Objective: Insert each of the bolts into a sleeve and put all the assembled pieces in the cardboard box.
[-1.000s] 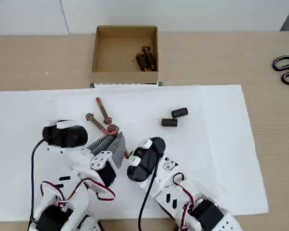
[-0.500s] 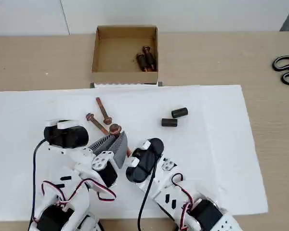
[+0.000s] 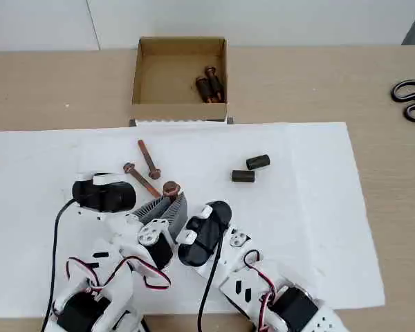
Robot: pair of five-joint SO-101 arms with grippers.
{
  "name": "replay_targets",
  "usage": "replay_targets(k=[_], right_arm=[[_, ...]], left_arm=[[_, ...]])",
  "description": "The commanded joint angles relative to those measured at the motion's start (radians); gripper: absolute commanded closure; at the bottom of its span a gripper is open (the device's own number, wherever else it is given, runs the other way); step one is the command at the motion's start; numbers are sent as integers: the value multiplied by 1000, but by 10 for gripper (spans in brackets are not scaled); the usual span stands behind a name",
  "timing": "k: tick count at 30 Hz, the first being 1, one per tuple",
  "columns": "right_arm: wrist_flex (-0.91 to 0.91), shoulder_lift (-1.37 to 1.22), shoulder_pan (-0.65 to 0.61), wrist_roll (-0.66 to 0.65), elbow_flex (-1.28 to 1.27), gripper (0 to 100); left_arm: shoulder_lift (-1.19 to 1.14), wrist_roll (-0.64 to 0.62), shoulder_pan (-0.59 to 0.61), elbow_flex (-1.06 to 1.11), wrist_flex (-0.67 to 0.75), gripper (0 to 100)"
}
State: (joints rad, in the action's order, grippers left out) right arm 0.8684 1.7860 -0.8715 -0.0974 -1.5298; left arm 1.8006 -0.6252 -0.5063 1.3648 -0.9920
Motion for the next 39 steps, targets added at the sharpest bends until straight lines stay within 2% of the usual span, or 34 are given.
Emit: replay_targets(k=[1,6,9,18,25,31,39], right_arm=[[-38,5,-16,-6,31,996],[-38,5,64,-9,41,996],[-38,5,96,-9,68,996],[-38,5,94,-11,91,996],[-38,5,94,-11,110,996],[-38,5,94,-11,124,996],[-31,5,94,-72,137,996]], left_arm=[[8,-2,-18,-10,-40,994],[5,5,-17,-41,-95,994],[5,66,-17,-39,-101,994],[5,103,-25,16,-133,994],[5,107,-109,67,-161,994],[5,184,-107,102,-166,994],[9,184,-84,101,-130,991]])
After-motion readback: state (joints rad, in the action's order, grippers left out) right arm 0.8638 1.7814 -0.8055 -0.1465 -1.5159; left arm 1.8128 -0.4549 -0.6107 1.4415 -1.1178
